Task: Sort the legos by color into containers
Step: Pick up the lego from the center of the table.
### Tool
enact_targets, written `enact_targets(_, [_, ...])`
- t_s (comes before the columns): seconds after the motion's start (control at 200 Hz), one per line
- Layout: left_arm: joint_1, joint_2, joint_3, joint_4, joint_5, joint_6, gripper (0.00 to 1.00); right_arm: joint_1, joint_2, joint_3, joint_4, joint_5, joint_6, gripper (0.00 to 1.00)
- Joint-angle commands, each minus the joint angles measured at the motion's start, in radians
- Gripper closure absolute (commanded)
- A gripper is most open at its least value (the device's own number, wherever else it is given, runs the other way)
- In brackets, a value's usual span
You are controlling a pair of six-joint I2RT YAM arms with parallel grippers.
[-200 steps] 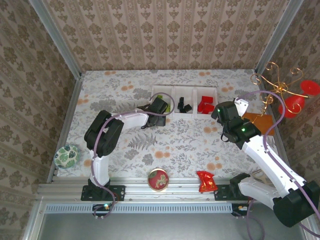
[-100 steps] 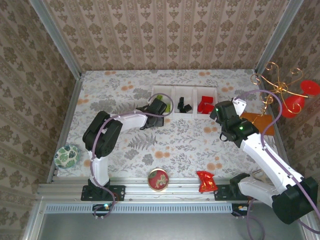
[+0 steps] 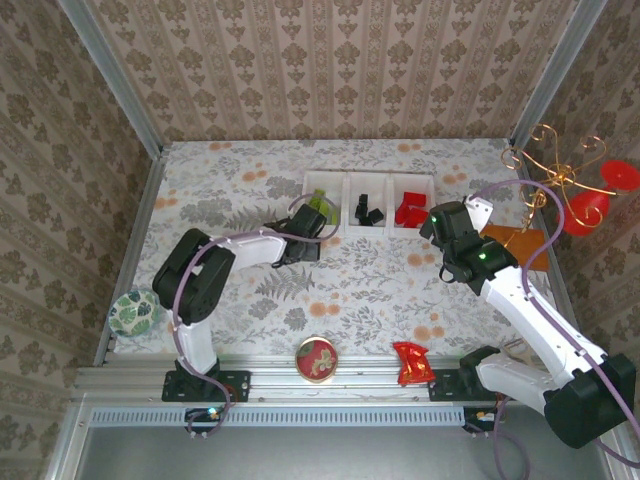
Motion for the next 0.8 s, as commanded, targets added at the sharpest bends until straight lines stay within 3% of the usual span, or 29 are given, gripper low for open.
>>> enact_targets(0.0, [0.008, -0.058, -0.036, -0.027, -0.009, -0.014, 0.52, -0.005, -0.006, 0.023, 0.005, 0.014, 0.027, 0.0])
enact_targets(0.465, [-0.003, -0.267, -0.083, -0.027, -0.024, 0.1, 0.52, -0.005, -0.008, 0.015, -0.002, 0.013, 0.043, 0.0])
enact_targets(0.795, [-0.003, -0.236, 0.048, 0.012, 0.028, 0.239, 0.52, -0.004, -0.023, 0.013, -0.017, 0.013, 0.049, 0.0])
